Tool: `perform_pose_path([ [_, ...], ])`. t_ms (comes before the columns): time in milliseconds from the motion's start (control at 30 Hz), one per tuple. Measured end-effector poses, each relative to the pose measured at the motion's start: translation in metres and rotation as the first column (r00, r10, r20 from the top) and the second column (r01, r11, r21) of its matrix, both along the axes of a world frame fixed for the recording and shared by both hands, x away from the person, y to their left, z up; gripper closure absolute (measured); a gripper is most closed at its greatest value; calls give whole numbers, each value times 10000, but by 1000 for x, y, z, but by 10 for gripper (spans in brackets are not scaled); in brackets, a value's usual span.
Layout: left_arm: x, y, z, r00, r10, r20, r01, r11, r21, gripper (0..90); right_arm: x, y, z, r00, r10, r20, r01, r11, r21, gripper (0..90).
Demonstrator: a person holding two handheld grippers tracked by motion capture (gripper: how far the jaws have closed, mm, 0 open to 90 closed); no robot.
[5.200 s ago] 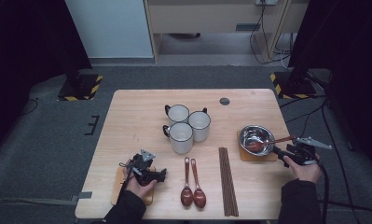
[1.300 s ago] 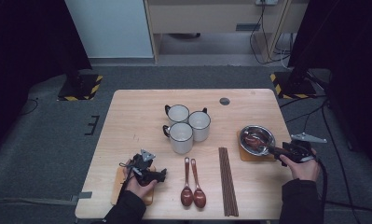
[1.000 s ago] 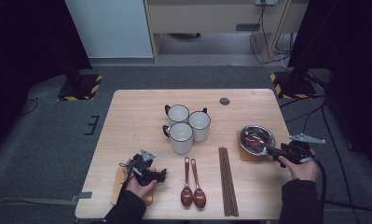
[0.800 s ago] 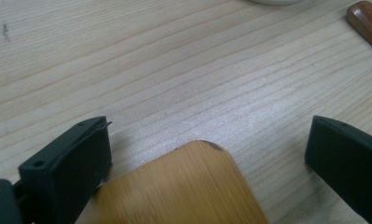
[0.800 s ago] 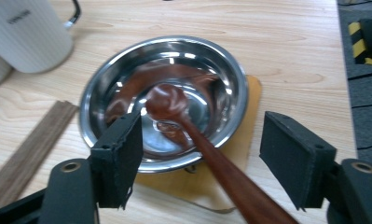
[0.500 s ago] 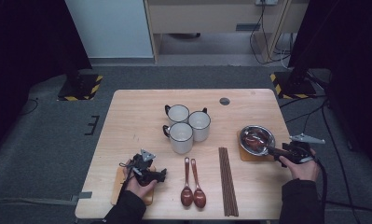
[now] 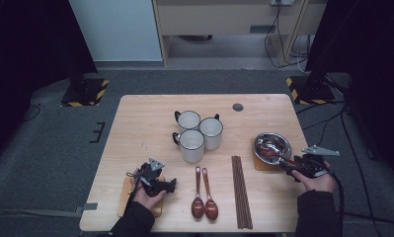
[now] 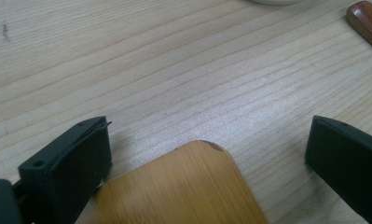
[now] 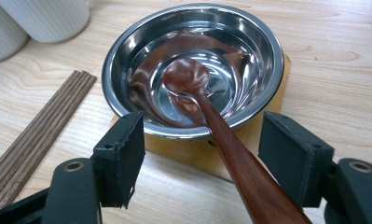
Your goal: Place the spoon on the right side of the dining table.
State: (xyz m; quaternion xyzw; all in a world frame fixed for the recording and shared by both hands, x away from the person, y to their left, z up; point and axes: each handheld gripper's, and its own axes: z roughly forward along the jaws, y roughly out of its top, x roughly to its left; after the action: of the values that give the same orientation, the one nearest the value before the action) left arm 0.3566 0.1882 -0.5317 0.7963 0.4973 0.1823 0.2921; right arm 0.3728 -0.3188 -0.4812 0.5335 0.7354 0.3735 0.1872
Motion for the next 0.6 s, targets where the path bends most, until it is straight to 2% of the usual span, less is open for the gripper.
perform_pose_path([
  [467, 0, 0, 0, 10000, 1, 1, -1, 10000, -2, 0, -18, 8, -1, 9997, 225, 34, -225, 9997, 135, 320],
  [600, 0, 0, 0, 10000, 1, -1, -1, 10000, -1, 0, -21, 14, -3, 9989, 458, -10, -458, 9989, -14, 321],
])
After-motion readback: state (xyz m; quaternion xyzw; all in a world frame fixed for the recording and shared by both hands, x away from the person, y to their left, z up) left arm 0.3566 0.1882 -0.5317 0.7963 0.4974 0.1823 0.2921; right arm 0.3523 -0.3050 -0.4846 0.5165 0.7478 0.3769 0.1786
